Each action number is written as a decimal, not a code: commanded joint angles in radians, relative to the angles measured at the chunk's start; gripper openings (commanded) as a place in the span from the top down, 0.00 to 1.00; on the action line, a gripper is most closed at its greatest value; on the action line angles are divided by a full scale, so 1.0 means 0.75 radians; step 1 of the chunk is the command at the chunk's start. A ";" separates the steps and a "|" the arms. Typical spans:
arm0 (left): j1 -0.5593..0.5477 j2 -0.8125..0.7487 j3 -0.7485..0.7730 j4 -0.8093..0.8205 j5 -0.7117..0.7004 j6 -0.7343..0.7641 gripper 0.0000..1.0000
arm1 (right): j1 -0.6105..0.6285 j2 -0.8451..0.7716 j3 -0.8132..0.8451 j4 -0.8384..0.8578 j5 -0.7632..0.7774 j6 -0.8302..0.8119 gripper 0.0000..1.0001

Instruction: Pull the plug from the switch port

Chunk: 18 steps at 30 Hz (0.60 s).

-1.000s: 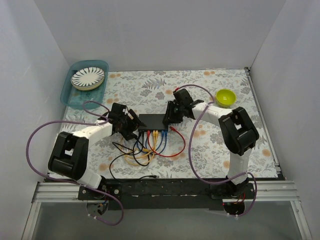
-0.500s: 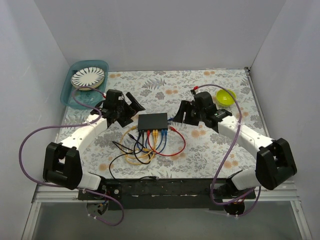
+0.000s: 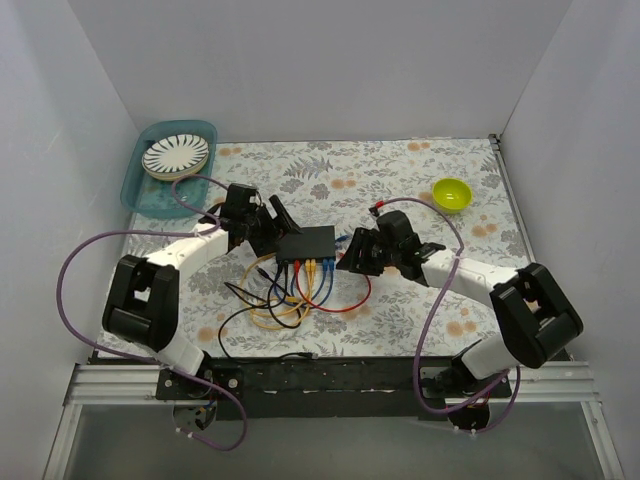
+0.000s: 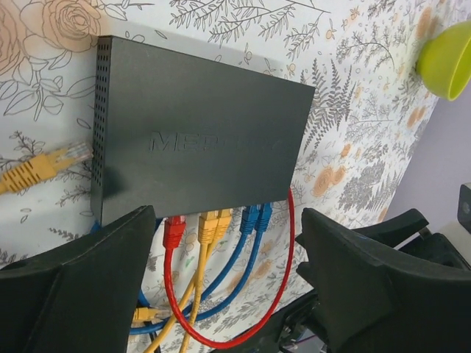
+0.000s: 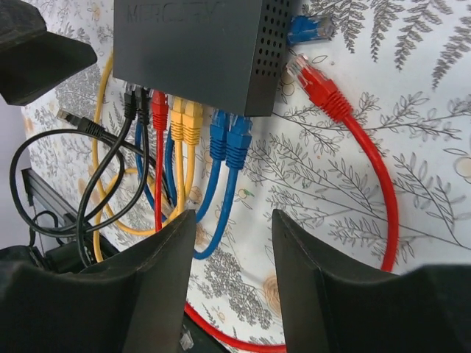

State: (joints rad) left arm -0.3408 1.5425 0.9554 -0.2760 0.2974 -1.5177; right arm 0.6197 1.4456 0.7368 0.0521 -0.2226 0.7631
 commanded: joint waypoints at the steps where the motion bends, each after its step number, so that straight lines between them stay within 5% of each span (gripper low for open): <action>1: 0.000 0.072 0.064 0.067 0.076 0.062 0.22 | 0.027 0.095 0.038 0.151 -0.030 0.070 0.47; 12: -0.002 0.189 0.045 0.090 0.109 0.074 0.41 | 0.035 0.267 -0.005 0.368 -0.078 0.160 0.48; 18: 0.000 0.216 0.031 0.059 0.096 0.115 0.43 | 0.029 0.332 -0.015 0.503 -0.082 0.254 0.48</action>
State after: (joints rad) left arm -0.3401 1.6840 0.9791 -0.2115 0.3676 -1.4670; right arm 0.6418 1.6688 0.7353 0.3058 -0.2703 0.8936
